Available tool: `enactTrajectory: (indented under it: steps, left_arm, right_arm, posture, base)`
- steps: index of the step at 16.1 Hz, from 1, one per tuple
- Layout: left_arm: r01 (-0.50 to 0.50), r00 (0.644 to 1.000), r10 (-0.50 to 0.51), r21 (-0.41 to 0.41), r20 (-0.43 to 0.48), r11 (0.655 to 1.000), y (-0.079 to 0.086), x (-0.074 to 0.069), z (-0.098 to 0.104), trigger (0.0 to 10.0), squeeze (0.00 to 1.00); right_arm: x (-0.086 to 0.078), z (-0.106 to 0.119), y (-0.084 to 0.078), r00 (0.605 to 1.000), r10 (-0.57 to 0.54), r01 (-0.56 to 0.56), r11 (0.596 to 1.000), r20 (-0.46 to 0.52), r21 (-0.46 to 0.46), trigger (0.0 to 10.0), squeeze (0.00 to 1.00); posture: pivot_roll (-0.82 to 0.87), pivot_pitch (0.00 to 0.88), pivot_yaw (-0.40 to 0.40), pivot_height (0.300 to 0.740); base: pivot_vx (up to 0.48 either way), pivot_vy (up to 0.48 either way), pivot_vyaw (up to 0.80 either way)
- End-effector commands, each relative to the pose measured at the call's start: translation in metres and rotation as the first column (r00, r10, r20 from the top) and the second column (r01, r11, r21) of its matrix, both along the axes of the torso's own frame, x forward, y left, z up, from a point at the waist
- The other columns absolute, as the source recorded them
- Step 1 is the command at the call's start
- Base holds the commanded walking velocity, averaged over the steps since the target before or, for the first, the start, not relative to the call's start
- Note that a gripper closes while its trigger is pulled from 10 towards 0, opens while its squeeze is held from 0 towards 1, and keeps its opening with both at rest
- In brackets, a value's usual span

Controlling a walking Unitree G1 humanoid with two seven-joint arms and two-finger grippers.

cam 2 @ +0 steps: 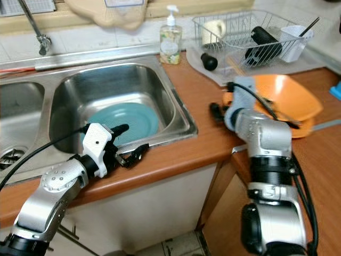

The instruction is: Kitchen organization

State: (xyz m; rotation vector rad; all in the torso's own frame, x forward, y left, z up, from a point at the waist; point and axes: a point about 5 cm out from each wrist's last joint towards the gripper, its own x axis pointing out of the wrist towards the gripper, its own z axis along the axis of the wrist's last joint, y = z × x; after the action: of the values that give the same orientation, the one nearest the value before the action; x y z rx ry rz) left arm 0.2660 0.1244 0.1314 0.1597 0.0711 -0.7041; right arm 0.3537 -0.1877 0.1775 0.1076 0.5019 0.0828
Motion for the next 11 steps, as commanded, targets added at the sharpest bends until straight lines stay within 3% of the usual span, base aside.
enactTrajectory:
  steps: [1, 5, 6, 11]
  left_arm:
    - [0.006, 1.000, -0.006, 0.006, 0.006, 1.000, 0.001, 0.000, 0.004, 10.0, 0.20]
    - [0.006, 1.000, -0.006, 0.009, 0.006, 1.000, 0.002, -0.001, 0.004, 10.0, 0.20]
    - [0.004, 1.000, -0.004, 0.012, 0.009, 1.000, 0.003, -0.001, 0.005, 10.0, 0.20]
    - [-0.012, 1.000, 0.011, 0.016, 0.015, 1.000, 0.005, 0.000, 0.007, 10.0, 0.20]
  right_arm:
    - [-0.007, -0.011, 0.016, 0.995, 0.064, -0.061, 0.997, -0.070, 0.048, 10.0, 0.00]
    - [-0.016, -0.005, 0.039, 0.987, 0.149, -0.142, 0.984, -0.062, 0.109, 10.0, 0.00]
    - [-0.020, -0.004, 0.053, 0.978, 0.196, -0.184, 0.969, -0.064, 0.163, 10.0, 0.00]
    - [-0.029, 0.000, 0.087, 0.947, 0.321, -0.311, 0.928, -0.018, 0.207, 10.0, 0.00]
  posture:
    - [-0.01, 0.000, 0.043, 0.740]
    - [-0.01, 0.000, 0.042, 0.740]
    - [-0.01, 0.000, 0.040, 0.740]
    - [0.00, 0.000, 0.038, 0.740]
  base:
    - [0.000, 0.000, 0.00]
    - [0.000, 0.000, 0.00]
    - [0.000, 0.000, 0.00]
    - [0.000, 0.000, 0.00]
